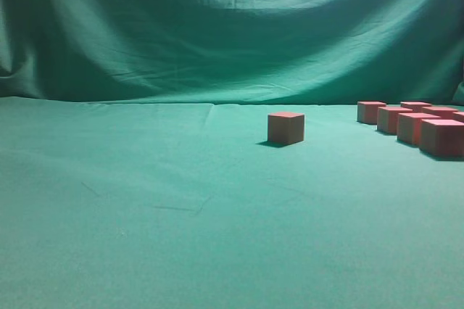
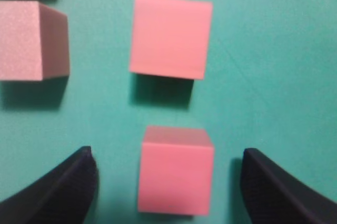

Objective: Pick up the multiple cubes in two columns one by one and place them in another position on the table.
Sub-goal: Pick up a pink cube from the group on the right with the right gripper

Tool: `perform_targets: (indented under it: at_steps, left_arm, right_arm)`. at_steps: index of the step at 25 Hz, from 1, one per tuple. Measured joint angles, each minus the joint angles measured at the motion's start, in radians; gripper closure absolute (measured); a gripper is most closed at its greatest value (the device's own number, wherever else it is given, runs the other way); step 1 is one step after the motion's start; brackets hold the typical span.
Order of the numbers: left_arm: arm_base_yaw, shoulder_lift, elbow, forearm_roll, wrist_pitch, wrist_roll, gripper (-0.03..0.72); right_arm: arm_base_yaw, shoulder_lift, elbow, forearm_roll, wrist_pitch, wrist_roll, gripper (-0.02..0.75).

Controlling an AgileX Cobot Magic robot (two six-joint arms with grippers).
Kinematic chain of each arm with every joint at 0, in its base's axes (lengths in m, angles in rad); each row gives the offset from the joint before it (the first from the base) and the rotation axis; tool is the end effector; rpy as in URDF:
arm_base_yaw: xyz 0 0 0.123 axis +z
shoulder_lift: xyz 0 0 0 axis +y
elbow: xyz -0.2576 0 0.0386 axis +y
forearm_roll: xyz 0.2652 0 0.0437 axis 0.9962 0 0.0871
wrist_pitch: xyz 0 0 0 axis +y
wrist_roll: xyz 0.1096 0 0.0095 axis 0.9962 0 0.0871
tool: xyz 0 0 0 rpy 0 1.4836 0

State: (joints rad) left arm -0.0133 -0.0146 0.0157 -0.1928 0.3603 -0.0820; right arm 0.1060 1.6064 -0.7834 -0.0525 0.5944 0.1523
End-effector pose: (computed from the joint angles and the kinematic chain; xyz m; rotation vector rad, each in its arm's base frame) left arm 0.1128 -0.0089 0.1721 -0.1823 1.8368 -0.2553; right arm 0.2851 0.0271 0.1075 0.0092 2.8986 -0.0047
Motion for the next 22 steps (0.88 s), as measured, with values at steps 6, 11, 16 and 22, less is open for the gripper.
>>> perform_targets:
  at_steps: [6, 11, 16, 22]
  left_arm:
    - [0.000, 0.000, 0.000, 0.000, 0.000, 0.000, 0.688]
    - [0.000, 0.000, 0.000, 0.000, 0.000, 0.000, 0.688]
    - [0.000, 0.000, 0.000, 0.000, 0.000, 0.000, 0.688]
    - [0.000, 0.000, 0.000, 0.000, 0.000, 0.000, 0.688]
  right_arm:
    - [0.000, 0.004, 0.000, 0.000, -0.033, 0.000, 0.188]
    - [0.000, 0.004, 0.000, 0.000, -0.040, 0.000, 0.367]
    - [0.000, 0.004, 0.000, -0.008, -0.040, 0.000, 0.409]
    - [0.000, 0.004, 0.000, -0.041, -0.033, 0.012, 0.463]
